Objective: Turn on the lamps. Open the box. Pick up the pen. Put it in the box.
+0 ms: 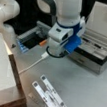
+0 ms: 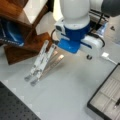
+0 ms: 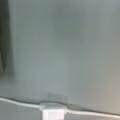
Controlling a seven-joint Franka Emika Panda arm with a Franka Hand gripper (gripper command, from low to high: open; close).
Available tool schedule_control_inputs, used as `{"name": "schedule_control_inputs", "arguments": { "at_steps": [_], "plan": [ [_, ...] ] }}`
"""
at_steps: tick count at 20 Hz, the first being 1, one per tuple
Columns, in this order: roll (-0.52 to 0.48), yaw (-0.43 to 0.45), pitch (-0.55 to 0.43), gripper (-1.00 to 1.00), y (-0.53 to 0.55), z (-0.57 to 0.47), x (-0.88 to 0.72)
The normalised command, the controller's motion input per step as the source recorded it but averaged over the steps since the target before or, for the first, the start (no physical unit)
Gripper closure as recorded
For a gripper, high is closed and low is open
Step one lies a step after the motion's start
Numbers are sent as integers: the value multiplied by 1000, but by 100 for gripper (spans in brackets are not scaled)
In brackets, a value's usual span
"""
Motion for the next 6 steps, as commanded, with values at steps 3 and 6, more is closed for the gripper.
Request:
{"name": "schedule_control_inputs", "arguments": {
  "at_steps": [3,6],
  "plan": [
    [-75,166,-55,-100,-121,24,-156],
    [-39,180,-90,-100,-113,-24,-147]
  ]
}}
